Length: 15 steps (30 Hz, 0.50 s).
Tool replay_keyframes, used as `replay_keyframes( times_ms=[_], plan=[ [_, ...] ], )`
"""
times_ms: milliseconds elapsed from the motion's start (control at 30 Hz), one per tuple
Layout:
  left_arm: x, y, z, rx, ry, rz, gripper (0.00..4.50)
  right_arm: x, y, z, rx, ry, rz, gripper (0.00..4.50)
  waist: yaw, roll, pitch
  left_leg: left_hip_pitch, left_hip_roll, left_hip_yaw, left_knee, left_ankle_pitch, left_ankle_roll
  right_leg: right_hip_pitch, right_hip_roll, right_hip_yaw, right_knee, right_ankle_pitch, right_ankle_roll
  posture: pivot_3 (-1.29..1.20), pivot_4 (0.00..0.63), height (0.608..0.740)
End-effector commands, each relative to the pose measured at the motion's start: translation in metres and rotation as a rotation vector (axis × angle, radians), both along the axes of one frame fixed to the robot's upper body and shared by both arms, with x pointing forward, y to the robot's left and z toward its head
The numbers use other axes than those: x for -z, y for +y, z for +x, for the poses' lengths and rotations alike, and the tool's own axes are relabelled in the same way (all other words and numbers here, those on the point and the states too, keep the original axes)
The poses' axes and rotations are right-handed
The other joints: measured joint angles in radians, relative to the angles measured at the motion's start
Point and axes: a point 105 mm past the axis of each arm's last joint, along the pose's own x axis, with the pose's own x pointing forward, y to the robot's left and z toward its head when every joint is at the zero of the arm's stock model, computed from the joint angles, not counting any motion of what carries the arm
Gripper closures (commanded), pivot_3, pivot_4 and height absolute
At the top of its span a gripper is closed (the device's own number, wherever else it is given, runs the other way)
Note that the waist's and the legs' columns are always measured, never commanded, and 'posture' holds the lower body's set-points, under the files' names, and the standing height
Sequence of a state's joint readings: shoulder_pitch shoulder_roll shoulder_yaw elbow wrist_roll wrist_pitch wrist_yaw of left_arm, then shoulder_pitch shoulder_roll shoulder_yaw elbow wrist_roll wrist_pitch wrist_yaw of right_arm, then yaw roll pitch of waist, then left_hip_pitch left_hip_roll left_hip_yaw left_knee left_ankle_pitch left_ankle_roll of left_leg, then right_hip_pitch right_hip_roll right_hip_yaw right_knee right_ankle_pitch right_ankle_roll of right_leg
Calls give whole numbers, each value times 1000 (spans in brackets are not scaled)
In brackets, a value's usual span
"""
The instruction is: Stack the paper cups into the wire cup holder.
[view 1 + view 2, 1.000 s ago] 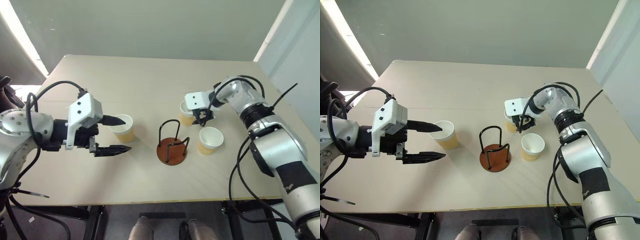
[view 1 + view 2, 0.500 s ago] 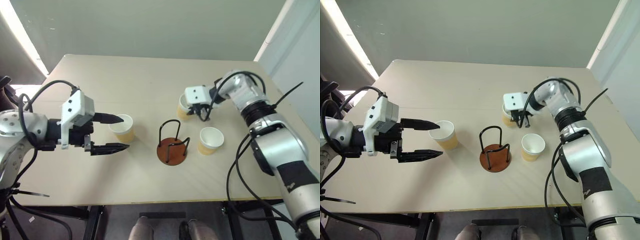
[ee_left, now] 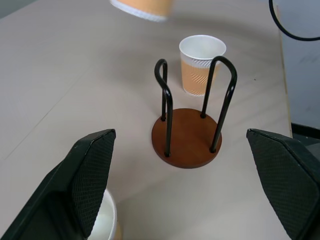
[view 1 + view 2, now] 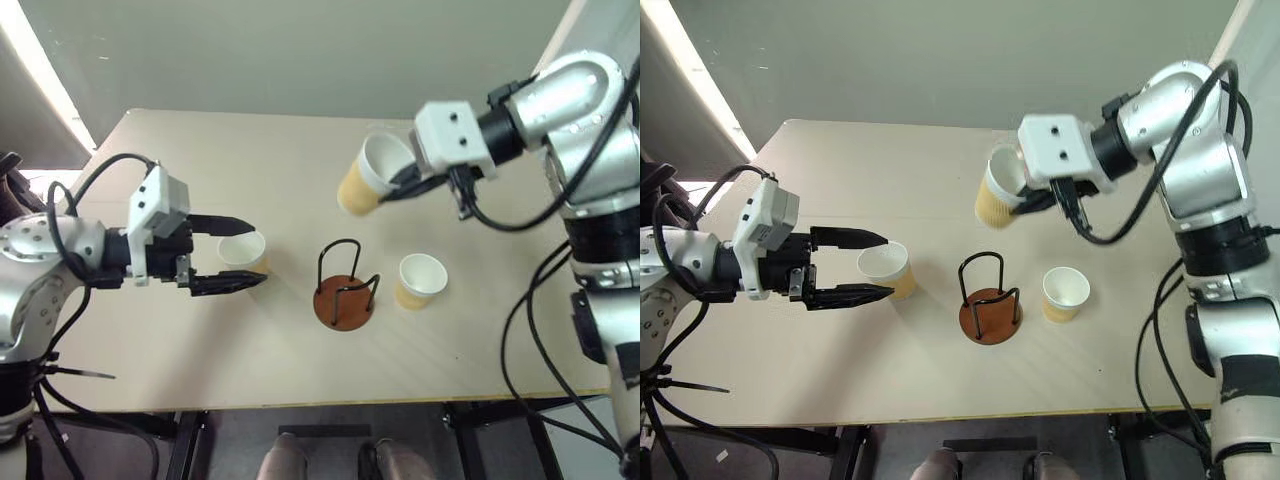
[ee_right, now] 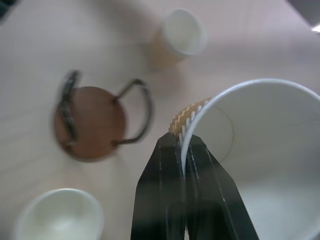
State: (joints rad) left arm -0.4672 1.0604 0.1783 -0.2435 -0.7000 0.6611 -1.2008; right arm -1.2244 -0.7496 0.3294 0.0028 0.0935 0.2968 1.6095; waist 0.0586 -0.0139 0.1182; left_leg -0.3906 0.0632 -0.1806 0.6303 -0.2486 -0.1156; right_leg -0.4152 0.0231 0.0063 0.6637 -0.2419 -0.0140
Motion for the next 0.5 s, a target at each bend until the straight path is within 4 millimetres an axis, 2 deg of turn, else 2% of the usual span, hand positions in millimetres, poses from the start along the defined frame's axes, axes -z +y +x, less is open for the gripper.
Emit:
replay_keyframes(
  times_ms=[33, 167, 333, 500],
  plan=[
    [-9, -5, 0, 38, -39, -5, 0, 0, 5, -17, -58, -8, -23, 4490, -1, 0, 0, 1, 0, 0, 0, 0, 1, 0, 1, 0, 0, 0, 0, 0, 150, 740],
    [-12, -13, -4, 89, -38, -6, 0, 15, 9, -20, -91, -4, -72, 4490, -1, 0, 0, 3, 0, 0, 0, -3, 6, 1, 5, 1, 0, 3, -2, 0, 150, 740],
    [-15, -13, -8, 115, -31, 15, 0, 31, 13, -23, -131, 30, -107, 4490, -2, 0, 0, 4, 1, 1, 0, -3, 7, 1, 7, 1, 0, 4, -2, 0, 150, 740],
    [-13, -13, -9, 113, -28, 24, 0, 38, 19, -25, -162, 43, -118, 4490, -3, 0, 0, 4, 1, 1, 0, -3, 7, 1, 7, 2, 0, 5, -2, 0, 150, 740]
  ],
)
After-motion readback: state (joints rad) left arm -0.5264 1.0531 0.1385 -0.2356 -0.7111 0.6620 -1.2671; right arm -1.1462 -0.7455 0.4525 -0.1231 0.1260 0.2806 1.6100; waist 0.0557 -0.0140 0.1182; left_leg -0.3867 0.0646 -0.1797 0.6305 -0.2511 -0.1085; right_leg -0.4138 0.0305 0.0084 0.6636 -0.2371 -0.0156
